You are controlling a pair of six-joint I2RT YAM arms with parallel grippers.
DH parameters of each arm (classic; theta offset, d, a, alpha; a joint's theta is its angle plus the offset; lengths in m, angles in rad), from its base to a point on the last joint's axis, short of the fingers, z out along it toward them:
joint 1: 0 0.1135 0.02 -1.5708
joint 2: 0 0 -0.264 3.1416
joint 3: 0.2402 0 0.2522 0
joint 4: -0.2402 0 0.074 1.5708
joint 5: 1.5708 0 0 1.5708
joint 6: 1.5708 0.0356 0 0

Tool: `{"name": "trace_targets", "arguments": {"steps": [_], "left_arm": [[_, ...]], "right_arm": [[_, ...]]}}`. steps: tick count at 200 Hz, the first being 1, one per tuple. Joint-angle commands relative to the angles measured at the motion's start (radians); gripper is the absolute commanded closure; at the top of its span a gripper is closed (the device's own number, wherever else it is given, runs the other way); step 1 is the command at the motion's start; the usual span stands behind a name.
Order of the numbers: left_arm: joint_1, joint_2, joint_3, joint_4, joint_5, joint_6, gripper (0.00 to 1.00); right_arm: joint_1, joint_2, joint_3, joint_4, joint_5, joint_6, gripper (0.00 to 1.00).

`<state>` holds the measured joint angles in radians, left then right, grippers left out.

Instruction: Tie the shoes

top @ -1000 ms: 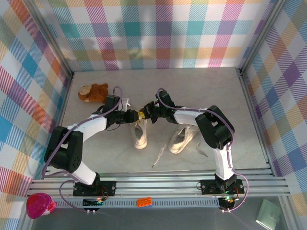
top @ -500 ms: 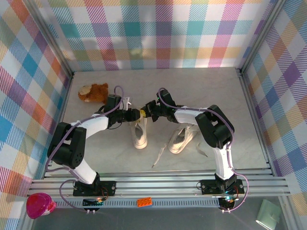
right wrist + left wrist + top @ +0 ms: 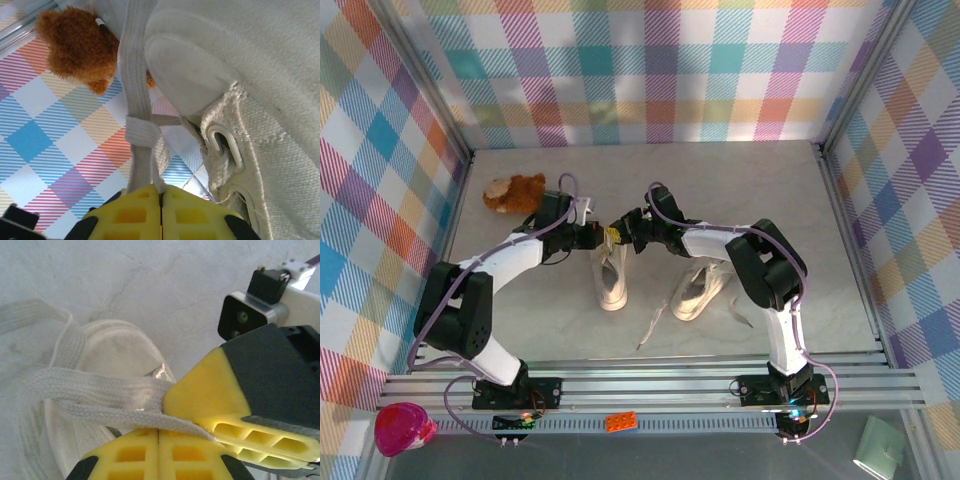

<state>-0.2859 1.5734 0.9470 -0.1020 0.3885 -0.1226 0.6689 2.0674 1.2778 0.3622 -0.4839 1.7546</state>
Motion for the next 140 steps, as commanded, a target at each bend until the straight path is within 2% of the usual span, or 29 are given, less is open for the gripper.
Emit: {"name": "trace_targets", "arguments": {"steps": [1, 19, 41, 57, 107, 140], "left_arm": [[0.013, -0.047, 0.041, -0.090, -0.026, 0.068, 1.00], [0.014, -0.052, 0.048, -0.142, -0.029, 0.086, 1.00], [0.013, -0.062, 0.043, -0.206, -0.027, 0.090, 1.00], [0.012, -0.064, 0.047, -0.260, -0.024, 0.092, 1.00], [0.010, -0.118, 0.065, -0.451, -0.043, 0.113, 1.00], [0.012, -0.140, 0.122, -0.578, -0.076, 0.154, 1.00]], "right_arm": [[0.002, -0.039, 0.011, -0.033, -0.015, -0.039, 0.84], [-0.006, -0.055, 0.007, -0.056, -0.009, -0.069, 0.80], [-0.025, -0.085, 0.008, -0.123, 0.003, -0.138, 0.60], [-0.042, -0.116, 0.009, -0.198, 0.022, -0.216, 0.52], [-0.078, -0.170, 0.058, -0.406, 0.045, -0.457, 0.51], [-0.077, -0.085, 0.285, -0.670, -0.035, -0.709, 0.50]]}}
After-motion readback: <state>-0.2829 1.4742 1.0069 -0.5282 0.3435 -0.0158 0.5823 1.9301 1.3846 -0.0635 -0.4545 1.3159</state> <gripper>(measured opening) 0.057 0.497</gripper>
